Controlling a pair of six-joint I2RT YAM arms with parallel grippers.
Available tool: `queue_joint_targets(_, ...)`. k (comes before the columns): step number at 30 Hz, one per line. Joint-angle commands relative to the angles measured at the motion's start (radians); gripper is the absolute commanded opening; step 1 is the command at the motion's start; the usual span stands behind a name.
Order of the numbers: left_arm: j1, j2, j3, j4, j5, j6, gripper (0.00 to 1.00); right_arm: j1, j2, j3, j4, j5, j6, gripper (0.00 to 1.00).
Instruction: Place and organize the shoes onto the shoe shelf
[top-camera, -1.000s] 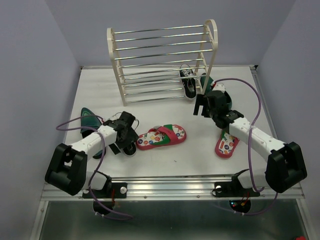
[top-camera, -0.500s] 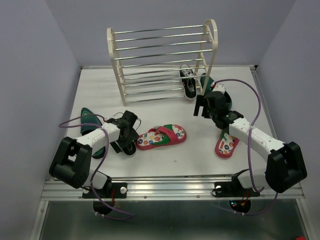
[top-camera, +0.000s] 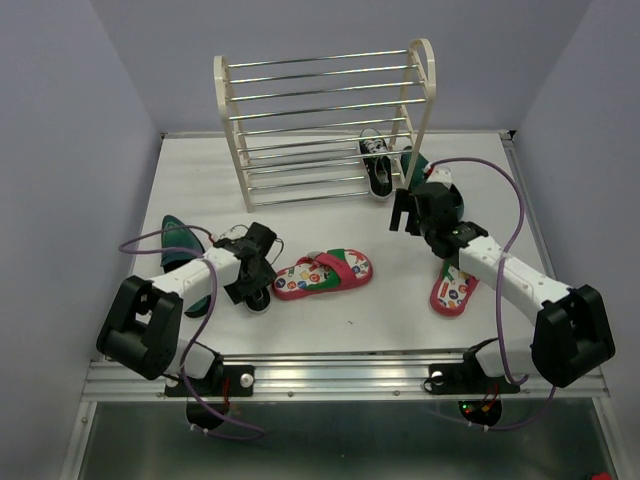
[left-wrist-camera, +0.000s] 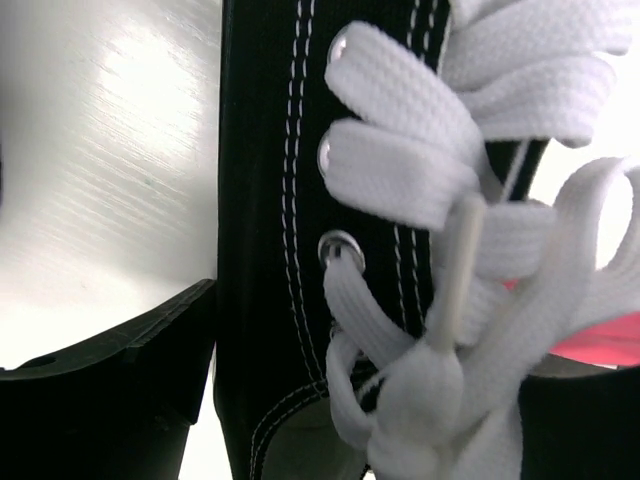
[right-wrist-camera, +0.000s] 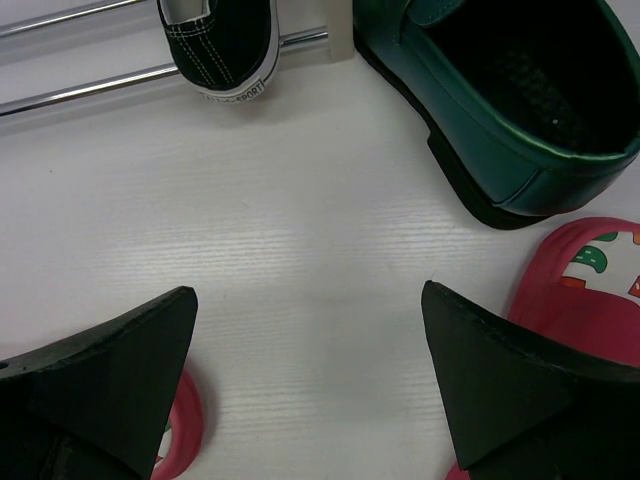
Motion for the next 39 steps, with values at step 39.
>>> queue_joint_targets(39, -0.035, -0.234, 0.113, 0.342, 0.212, 0.498, 0.00, -0.267, 0.324, 0.442, 0.591, -0.446, -0.417, 0.76)
